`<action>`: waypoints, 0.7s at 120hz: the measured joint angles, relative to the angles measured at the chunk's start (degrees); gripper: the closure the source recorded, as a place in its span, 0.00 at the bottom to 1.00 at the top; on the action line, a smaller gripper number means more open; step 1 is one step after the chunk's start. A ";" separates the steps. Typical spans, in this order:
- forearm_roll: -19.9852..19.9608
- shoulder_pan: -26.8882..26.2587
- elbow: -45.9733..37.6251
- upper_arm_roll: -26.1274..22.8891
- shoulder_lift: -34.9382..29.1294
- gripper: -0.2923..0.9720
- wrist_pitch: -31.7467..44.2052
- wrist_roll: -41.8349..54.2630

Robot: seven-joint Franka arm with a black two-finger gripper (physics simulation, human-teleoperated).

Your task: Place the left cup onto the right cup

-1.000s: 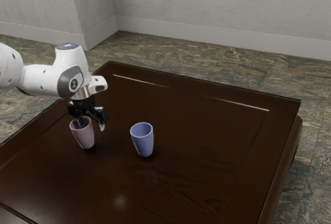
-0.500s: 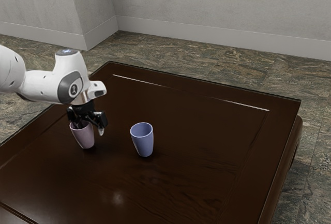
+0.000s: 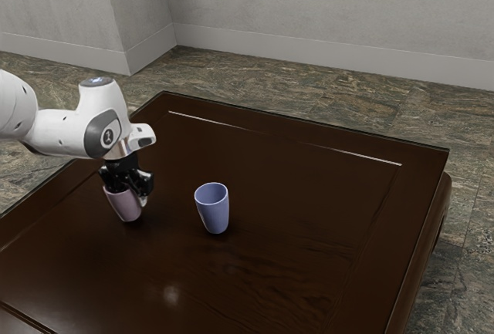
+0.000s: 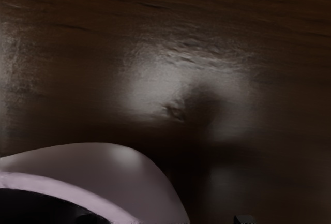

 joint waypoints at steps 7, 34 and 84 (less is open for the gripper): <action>0.01 -0.01 0.00 0.00 -0.04 0.61 0.09 0.02; 0.09 -0.17 0.04 -0.28 -1.53 0.77 -0.21 0.05; 0.55 -0.20 0.55 -0.52 -3.47 0.84 -2.27 -0.28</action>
